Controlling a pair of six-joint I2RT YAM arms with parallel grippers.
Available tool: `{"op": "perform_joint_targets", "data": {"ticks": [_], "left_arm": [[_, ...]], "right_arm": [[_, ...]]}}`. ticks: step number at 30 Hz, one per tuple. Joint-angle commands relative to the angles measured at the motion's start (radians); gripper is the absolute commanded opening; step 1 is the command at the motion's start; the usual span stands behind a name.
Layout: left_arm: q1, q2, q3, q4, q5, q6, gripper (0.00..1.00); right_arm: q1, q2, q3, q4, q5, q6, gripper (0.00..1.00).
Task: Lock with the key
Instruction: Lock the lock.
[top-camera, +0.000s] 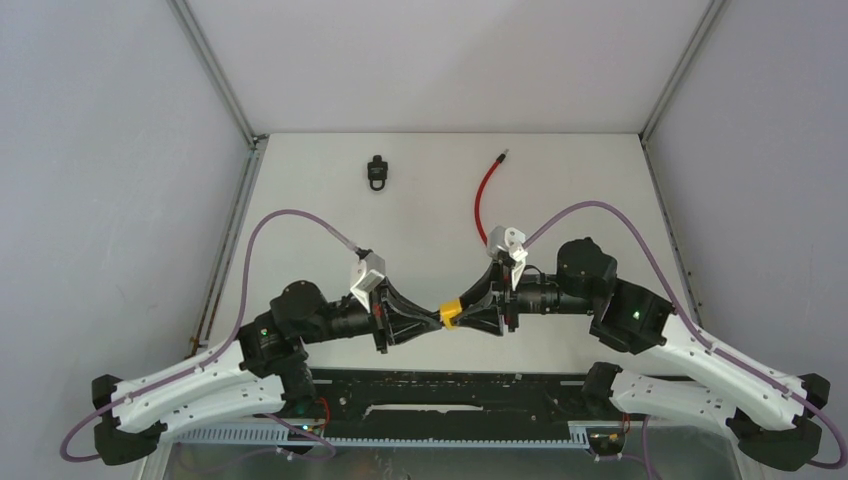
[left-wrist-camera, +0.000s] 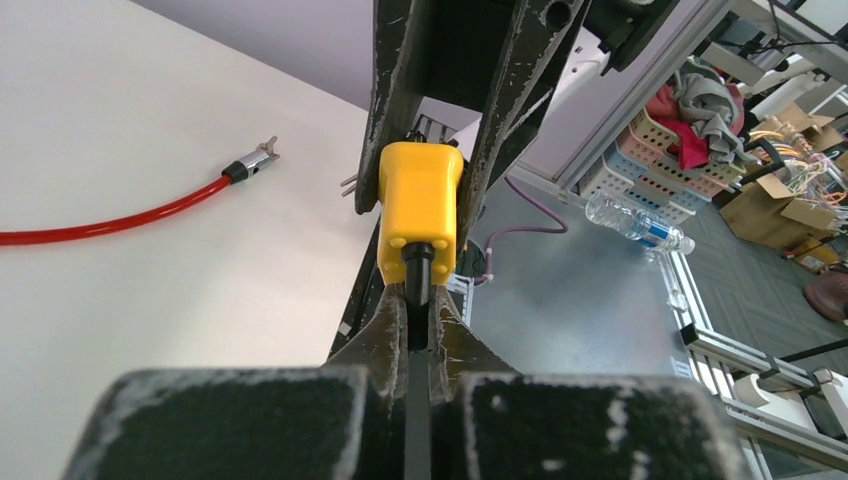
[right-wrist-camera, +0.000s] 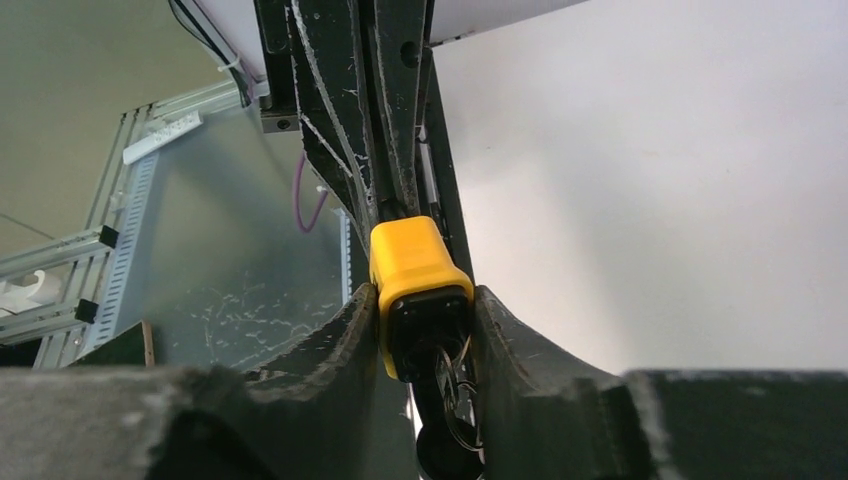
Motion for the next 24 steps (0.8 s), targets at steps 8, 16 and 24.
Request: {"op": "perform_joint_targets", "data": {"ticks": [8,16,24], "left_arm": [[-0.008,-0.127,-0.04,0.11,-0.072,-0.011,0.0],[-0.008,-0.173,-0.048,0.083,-0.067,-0.004,0.0],[-0.008,-0.124,-0.025,0.115,0.085,0.012,0.0]], "right_arm": [[-0.017,-0.124,0.026,0.047,0.028,-0.044,0.73],[-0.056,-0.165,0.026,0.003,0.009,-0.074,0.59],[-0.057,-0.149,0.026,0.048,-0.072,-0.054,0.45]]}}
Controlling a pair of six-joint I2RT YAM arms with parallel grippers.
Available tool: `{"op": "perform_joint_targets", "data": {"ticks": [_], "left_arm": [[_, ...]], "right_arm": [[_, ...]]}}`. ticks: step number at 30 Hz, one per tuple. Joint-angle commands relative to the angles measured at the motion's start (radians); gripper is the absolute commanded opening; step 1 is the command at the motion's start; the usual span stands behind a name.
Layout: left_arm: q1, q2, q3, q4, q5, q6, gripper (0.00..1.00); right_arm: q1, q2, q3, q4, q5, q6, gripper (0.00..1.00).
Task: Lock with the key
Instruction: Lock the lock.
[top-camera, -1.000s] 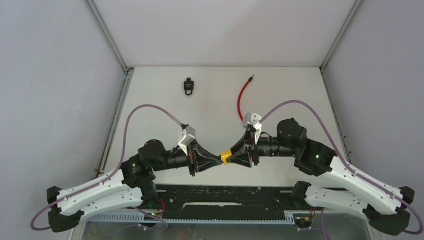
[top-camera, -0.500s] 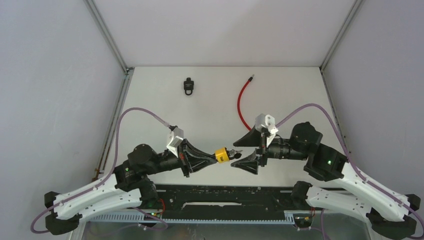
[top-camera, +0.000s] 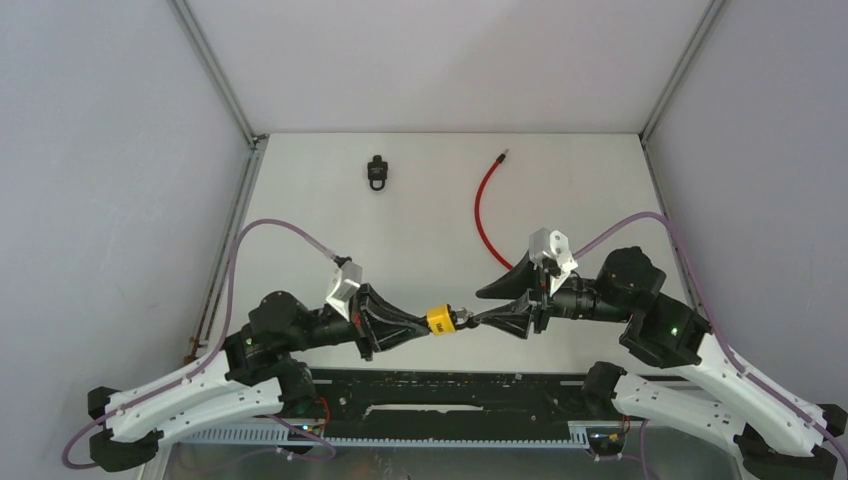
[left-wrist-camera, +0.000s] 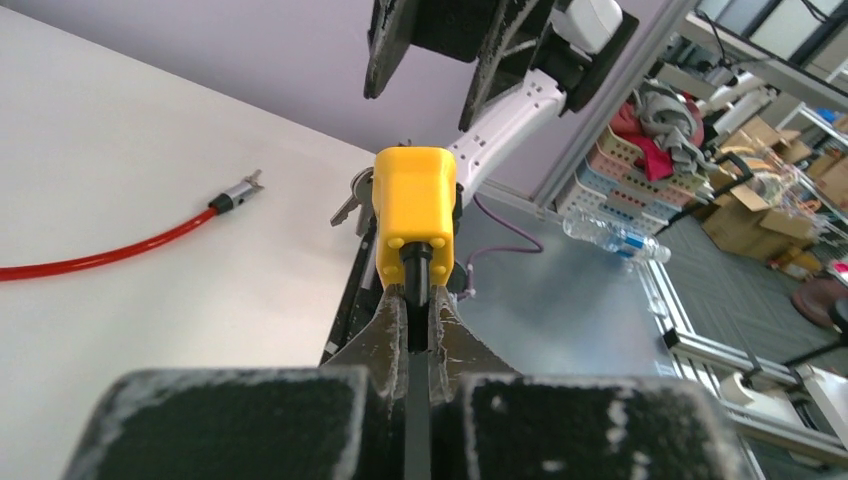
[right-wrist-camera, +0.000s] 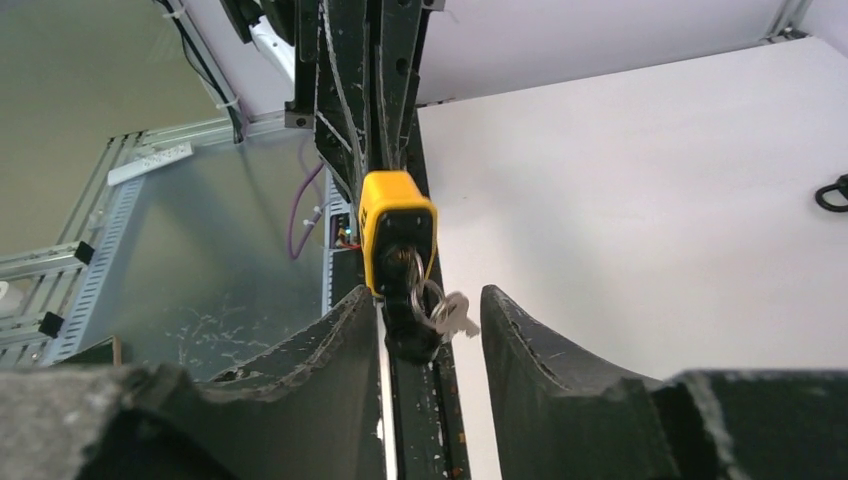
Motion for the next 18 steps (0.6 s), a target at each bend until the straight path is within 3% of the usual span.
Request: {"op": "perform_joint_targets", "data": {"ticks": [1,8,18], "left_arm": [[-0.004,0.025,0.025,0.1,0.087,0.013,0.0],[-0.004,0.025,0.023,0.109,0.082,0.016,0.0],[-0.004,0.021,0.021,0.112,0.078,0.019,0.0]], "right_arm": [[-0.003,0.005,0.025,0.052,-0.054,0.006,0.43],[-0.003,0.022,0.025,0.065,-0.103,0.013,0.29],[-0.004,0.061,0.026,0.023,-0.123,0.014,0.3]]}}
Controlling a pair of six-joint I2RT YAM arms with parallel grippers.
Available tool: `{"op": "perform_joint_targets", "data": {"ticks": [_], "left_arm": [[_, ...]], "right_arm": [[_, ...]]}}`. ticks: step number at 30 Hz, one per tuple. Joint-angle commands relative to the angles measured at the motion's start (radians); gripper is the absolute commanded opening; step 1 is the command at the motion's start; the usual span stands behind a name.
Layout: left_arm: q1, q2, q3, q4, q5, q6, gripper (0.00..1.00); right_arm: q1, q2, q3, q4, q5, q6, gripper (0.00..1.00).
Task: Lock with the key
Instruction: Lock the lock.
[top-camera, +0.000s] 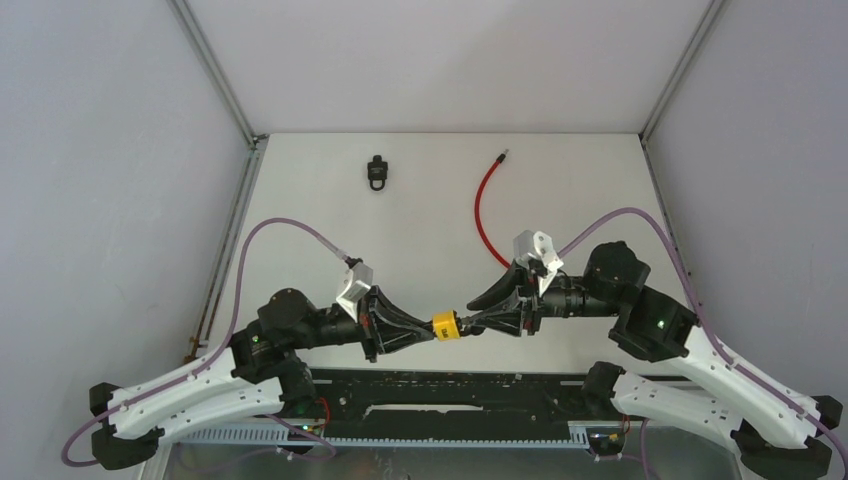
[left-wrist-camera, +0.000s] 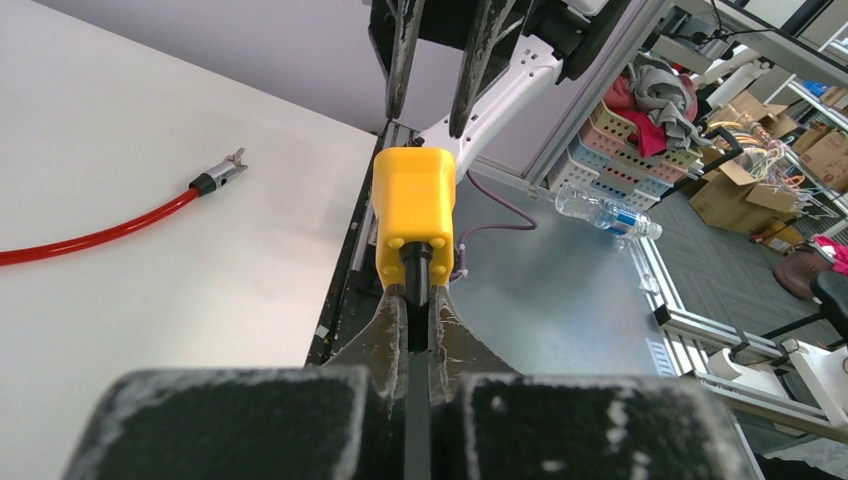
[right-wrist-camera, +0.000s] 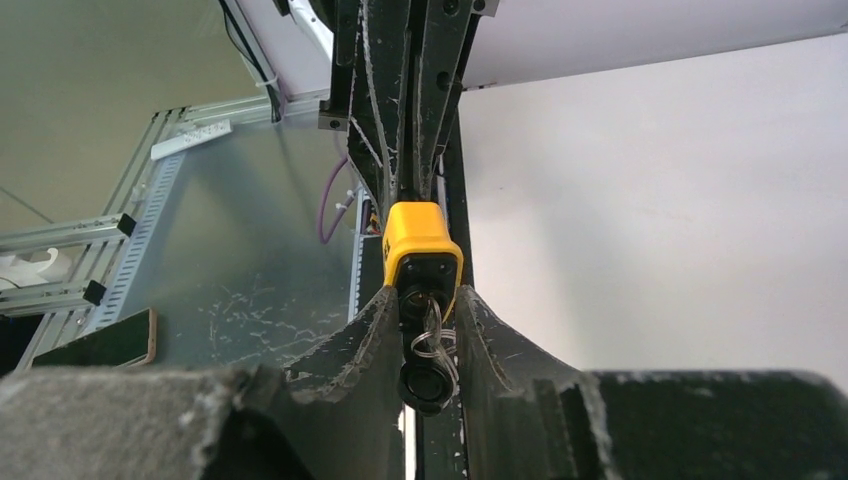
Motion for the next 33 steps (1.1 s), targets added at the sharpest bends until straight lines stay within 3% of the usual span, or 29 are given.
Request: {"op": "perform_joint_targets", "data": {"ticks": [1,15,21,24,33], "left_arm": [[-0.004,-0.019,0.021,0.11,0.018,0.019,0.0],[-0.004,-0.023,0.02,0.112,0.007,0.023,0.0],[-0.004,-0.026,0.017,0.11,-0.017,0.028,0.0],[-0.004,-0.031,0.013,0.109,-0.023,0.029,0.0],[-0.004,-0.044,0.02,0.072,-0.039,0.049,0.0]], "right_arm": [[-0.003,0.016,0.026,0.001,-0.026,0.007,0.3],[-0.004,0.042,0.025,-0.03,-0.047,-0.006,0.21],[-0.003,0.045,0.025,-0.031,-0.071,-0.013,0.11],[-0.004,0.044,0.025,-0.033,-0.068,-0.018,0.0],[-0.01,0.021,0.025,-0.075,-0.021,-0.049,0.0]]}}
